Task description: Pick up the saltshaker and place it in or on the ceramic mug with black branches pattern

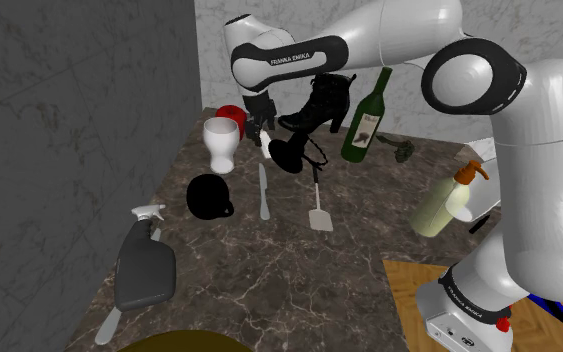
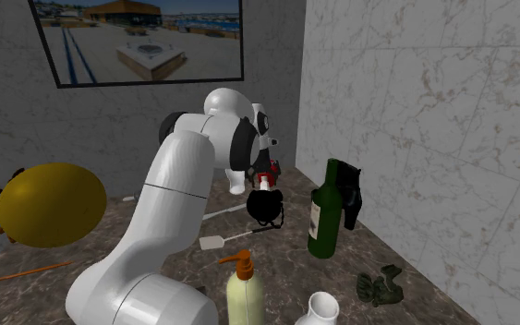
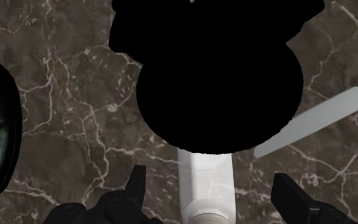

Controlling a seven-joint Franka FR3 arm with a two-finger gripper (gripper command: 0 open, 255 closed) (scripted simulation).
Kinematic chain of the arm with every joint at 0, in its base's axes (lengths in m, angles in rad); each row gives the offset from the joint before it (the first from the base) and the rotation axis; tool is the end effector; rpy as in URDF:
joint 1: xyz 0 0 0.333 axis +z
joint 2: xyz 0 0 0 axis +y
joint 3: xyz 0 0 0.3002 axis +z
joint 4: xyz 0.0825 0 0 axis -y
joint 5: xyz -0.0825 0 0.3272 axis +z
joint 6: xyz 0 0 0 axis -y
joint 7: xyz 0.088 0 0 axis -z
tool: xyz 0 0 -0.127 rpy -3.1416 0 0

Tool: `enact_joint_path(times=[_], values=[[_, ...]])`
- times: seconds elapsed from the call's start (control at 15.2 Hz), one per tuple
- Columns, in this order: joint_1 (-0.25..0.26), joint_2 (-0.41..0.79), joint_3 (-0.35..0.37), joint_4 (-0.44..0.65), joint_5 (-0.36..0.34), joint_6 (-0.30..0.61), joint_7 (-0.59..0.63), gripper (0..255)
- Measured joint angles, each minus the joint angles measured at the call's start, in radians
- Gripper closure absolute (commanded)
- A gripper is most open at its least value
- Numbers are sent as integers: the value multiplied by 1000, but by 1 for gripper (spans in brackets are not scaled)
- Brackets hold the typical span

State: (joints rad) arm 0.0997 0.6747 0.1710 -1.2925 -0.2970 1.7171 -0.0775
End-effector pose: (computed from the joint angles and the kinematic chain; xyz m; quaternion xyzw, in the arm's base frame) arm 0.6315 0.1169 0.3265 0.9689 0.1980 -0.1102 0.0991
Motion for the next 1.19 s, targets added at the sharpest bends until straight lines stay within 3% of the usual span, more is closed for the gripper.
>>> enact_joint_path(times=[0.07, 0.13, 0.79, 1.19], values=[[0, 0, 0, 0, 0, 0, 0, 0], [0, 0, 0, 0, 0, 0, 0, 255], [0, -1, 1, 0, 0, 1, 0, 255], [1, -20, 2, 33, 5, -51, -12, 255]])
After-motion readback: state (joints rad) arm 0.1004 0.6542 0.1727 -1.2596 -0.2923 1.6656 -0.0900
